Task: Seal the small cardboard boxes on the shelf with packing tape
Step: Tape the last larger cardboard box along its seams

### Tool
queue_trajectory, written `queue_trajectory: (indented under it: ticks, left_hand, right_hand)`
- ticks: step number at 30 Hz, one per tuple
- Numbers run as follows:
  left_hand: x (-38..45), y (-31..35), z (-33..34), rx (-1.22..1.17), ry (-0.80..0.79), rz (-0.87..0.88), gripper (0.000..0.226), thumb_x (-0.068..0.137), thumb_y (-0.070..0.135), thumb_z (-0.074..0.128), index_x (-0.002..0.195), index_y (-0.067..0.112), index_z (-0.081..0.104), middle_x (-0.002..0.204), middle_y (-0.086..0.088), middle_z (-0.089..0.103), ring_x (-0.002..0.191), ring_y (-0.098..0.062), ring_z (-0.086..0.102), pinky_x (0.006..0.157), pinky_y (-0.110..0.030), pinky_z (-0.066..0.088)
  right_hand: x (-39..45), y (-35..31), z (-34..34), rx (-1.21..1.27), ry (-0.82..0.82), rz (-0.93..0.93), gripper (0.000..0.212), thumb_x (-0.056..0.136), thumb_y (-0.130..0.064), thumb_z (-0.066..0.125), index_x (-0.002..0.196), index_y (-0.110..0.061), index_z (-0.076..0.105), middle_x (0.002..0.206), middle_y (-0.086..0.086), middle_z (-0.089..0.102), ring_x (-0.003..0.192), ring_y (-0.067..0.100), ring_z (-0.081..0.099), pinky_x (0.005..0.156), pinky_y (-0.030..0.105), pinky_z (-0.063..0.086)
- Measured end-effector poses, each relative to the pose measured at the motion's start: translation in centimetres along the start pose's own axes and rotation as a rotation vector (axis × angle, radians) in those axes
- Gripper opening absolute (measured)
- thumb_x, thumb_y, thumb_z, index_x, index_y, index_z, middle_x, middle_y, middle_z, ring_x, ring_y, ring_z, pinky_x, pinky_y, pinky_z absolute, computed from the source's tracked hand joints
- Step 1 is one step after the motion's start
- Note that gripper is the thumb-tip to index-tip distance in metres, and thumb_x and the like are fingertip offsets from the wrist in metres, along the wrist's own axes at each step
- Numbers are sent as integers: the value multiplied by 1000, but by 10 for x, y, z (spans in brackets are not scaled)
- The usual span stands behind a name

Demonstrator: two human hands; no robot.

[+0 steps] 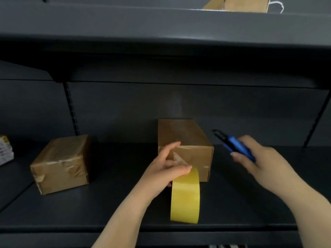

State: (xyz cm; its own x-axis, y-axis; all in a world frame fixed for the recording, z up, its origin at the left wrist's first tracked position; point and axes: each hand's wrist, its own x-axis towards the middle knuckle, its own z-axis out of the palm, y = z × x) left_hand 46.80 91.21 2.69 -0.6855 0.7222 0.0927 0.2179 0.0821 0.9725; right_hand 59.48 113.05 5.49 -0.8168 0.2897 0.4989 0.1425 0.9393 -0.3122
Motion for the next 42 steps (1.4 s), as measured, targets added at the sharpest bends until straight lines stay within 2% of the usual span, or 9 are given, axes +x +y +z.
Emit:
queue_trajectory:
  ticks: [4, 11, 15, 17, 23, 27, 31, 35, 42]
  left_hand:
    - [2, -1, 1, -8, 17, -9, 56, 78, 35, 68, 119, 61, 39, 87, 15, 73, 85, 2, 66, 66, -17, 39]
    - [2, -1, -3, 6, -3, -7, 55, 81, 34, 65, 124, 57, 38, 84, 12, 73, 87, -4, 66, 71, -20, 45]
    - [2, -1, -3, -13, -26, -11, 56, 83, 33, 63, 126, 56, 36, 93, 6, 73, 87, -4, 67, 68, -18, 46]
    - [3, -2, -2, -14, -22, -16, 56, 83, 33, 63, 126, 57, 35, 92, 11, 74, 91, -8, 67, 72, -21, 47]
    - [5, -2, 0, -27, 1, -22, 54, 81, 35, 65, 118, 62, 36, 92, 23, 72, 90, -1, 64, 71, -24, 40]
    - [3, -1, 1, -66, -7, -3, 52, 81, 31, 65, 115, 61, 39, 91, 19, 73, 81, 5, 66, 67, -18, 47]
    - [0, 0, 2, -81, 5, -7, 52, 81, 29, 66, 112, 62, 41, 93, 21, 72, 87, 4, 66, 85, -28, 43]
    - [-2, 1, 0, -75, 32, -3, 60, 81, 26, 67, 124, 55, 37, 93, 13, 74, 88, 2, 66, 79, -22, 40]
    - [-13, -5, -6, -105, 176, 51, 49, 79, 31, 69, 120, 49, 49, 91, 20, 73, 86, 4, 66, 67, -13, 48]
  right_hand:
    - [10, -45, -16, -452, -162, -312, 35, 86, -57, 30, 116, -44, 43, 60, -15, 42, 48, 1, 37, 46, 19, 27]
    - [16, -47, -20, -620, -445, -214, 18, 91, -48, 44, 104, -40, 53, 72, -13, 46, 66, 3, 45, 52, 20, 32]
    - [3, -21, -27, 154, -277, 53, 14, 84, -47, 50, 80, -36, 56, 62, -2, 64, 50, 6, 59, 50, 24, 46]
    - [-2, -2, -19, 279, -115, 255, 21, 87, -39, 51, 74, -24, 58, 55, 1, 65, 50, 13, 62, 51, 30, 44]
    - [-6, 26, 30, -205, -525, 456, 44, 95, -49, 36, 118, -16, 54, 123, 9, 58, 105, 21, 57, 83, 30, 45]
    - [15, 7, 21, -180, -270, 286, 76, 80, -71, 20, 139, -26, 37, 142, 3, 43, 129, 21, 41, 102, 37, 38]
    - [43, -50, 23, 210, 232, -208, 63, 86, -66, 28, 131, -28, 50, 126, -10, 54, 120, 3, 43, 98, 26, 33]
    - [54, -74, 66, -166, 50, -353, 53, 83, -57, 52, 124, -24, 59, 127, -3, 60, 118, 17, 56, 98, 35, 38]
    - [55, -66, 70, -221, 33, -377, 59, 71, -58, 66, 113, -17, 68, 113, 3, 69, 104, 20, 65, 83, 38, 50]
